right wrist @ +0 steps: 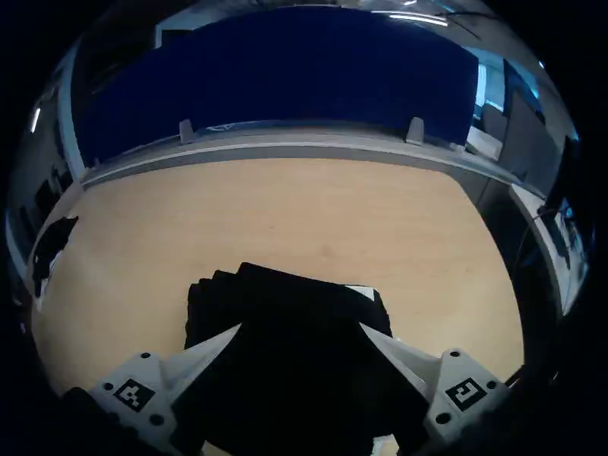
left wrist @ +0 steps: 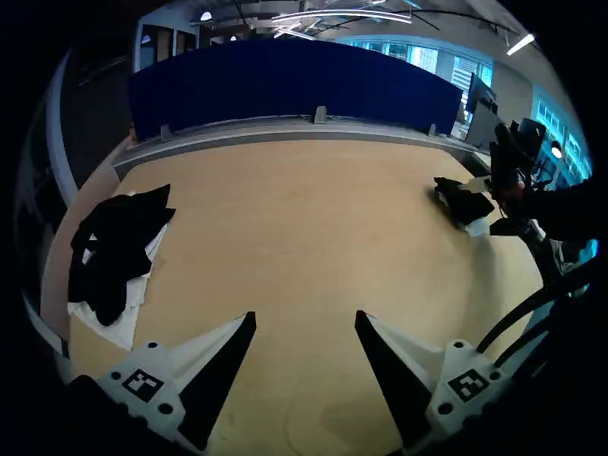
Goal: Fold towel
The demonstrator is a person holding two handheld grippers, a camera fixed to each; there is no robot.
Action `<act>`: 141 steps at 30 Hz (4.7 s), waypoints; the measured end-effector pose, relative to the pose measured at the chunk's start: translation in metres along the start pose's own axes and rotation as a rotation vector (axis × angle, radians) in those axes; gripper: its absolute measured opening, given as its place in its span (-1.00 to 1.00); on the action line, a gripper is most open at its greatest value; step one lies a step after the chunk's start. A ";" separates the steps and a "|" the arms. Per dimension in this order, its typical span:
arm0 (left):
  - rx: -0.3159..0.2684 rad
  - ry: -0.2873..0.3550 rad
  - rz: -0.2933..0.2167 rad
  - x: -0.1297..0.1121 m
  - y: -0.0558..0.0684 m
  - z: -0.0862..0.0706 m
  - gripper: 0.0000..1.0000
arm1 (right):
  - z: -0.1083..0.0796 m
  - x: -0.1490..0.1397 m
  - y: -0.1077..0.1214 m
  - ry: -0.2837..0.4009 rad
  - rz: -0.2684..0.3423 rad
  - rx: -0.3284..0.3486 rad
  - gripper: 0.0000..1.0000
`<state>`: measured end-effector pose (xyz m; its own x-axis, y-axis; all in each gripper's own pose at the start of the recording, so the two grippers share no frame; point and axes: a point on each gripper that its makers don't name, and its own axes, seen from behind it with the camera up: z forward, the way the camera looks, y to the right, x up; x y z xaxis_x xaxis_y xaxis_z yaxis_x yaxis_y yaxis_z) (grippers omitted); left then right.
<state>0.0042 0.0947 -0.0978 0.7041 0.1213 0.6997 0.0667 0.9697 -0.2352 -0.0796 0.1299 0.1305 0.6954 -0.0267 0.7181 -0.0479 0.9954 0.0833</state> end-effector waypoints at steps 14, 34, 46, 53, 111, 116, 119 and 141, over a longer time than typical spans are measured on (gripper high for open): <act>-0.003 0.004 -0.002 0.002 -0.003 -0.002 0.94 | -0.047 0.027 -0.019 0.125 -0.018 -0.001 1.00; -0.011 0.015 0.008 0.004 -0.001 -0.009 0.94 | -0.071 -0.044 -0.021 0.112 -0.001 -0.090 1.00; 0.003 0.021 0.001 0.002 -0.006 -0.017 0.94 | -0.062 -0.058 -0.014 0.064 0.012 -0.096 1.00; 0.008 0.037 -0.008 0.007 -0.011 -0.017 0.94 | -0.097 -0.033 -0.022 0.160 0.043 -0.080 0.99; 0.141 0.660 -0.113 0.149 -0.084 -0.063 0.94 | -0.231 0.027 -0.212 0.512 0.063 0.014 0.99; 0.168 0.711 -0.102 0.155 -0.093 -0.066 0.94 | -0.228 0.028 -0.227 0.488 0.045 0.032 1.00; 0.173 0.726 -0.099 0.156 -0.097 -0.065 0.94 | -0.227 0.030 -0.235 0.475 0.034 0.043 1.00; 0.219 0.787 -0.070 0.119 -0.102 -0.022 0.94 | -0.204 0.045 -0.231 0.360 0.058 0.012 1.00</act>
<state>0.0968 0.0053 -0.0060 0.9988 -0.0469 0.0102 0.0471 0.9988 -0.0142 0.1088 -0.0820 0.0027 0.8990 0.0660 0.4330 -0.1015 0.9931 0.0594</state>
